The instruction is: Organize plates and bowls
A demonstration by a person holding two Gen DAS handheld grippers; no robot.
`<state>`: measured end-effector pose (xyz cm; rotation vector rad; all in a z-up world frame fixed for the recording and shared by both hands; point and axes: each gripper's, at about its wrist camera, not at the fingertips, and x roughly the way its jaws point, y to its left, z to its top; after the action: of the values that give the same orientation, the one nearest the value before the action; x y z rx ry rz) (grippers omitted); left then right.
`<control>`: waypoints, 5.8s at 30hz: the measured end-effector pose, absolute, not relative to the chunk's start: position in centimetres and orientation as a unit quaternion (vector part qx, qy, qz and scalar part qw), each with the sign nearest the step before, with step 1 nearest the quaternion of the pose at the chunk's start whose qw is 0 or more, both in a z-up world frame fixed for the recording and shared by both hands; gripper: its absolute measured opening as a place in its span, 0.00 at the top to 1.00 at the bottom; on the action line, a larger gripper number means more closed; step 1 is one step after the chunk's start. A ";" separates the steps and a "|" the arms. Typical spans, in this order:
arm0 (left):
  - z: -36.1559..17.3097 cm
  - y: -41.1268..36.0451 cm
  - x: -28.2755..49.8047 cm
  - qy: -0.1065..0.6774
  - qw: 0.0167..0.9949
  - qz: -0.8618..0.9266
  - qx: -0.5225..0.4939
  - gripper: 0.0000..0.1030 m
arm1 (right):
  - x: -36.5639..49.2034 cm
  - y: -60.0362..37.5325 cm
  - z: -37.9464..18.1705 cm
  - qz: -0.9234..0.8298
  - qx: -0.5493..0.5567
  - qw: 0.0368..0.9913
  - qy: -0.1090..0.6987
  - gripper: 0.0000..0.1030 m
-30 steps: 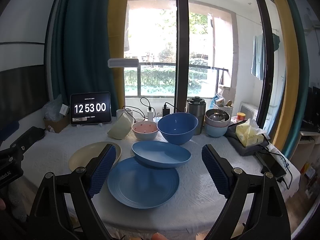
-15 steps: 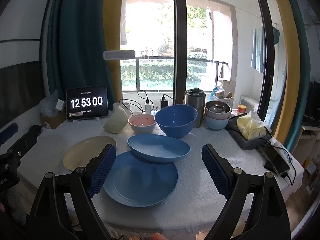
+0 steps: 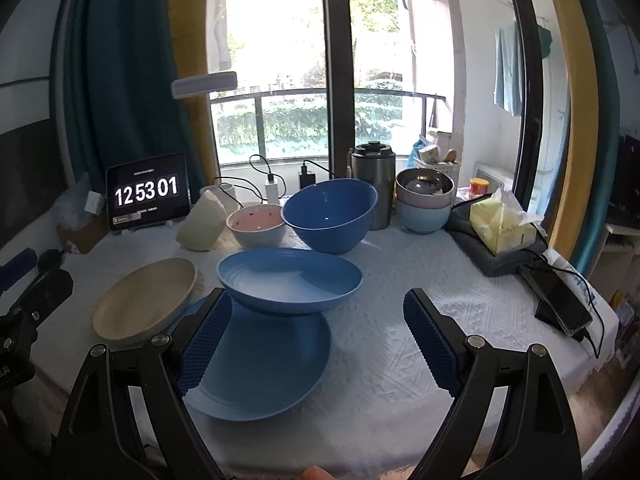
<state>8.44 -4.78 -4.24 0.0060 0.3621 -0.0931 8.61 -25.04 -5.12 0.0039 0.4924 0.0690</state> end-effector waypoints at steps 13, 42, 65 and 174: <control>-5.2 -8.9 14.7 0.237 0.970 -0.053 0.030 0.01 | 13.9 -29.3 -7.1 0.046 0.043 0.962 0.267 0.12; -10.2 -12.5 28.0 0.364 0.930 -0.056 -0.007 0.09 | 26.4 -31.8 -13.1 0.091 0.096 0.913 0.386 0.33; -12.0 -12.2 28.2 0.393 0.918 -0.053 -0.008 0.58 | 27.0 -30.2 -15.2 0.083 0.090 0.895 0.429 0.70; -10.8 3.0 18.1 0.345 0.936 0.001 -0.074 0.46 | 20.5 -17.2 -9.3 0.085 -0.009 0.929 0.361 0.70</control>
<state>18.14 3.04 -10.83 -0.1511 0.7042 0.0013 20.50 -17.21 -9.33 -0.0195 0.7387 0.1748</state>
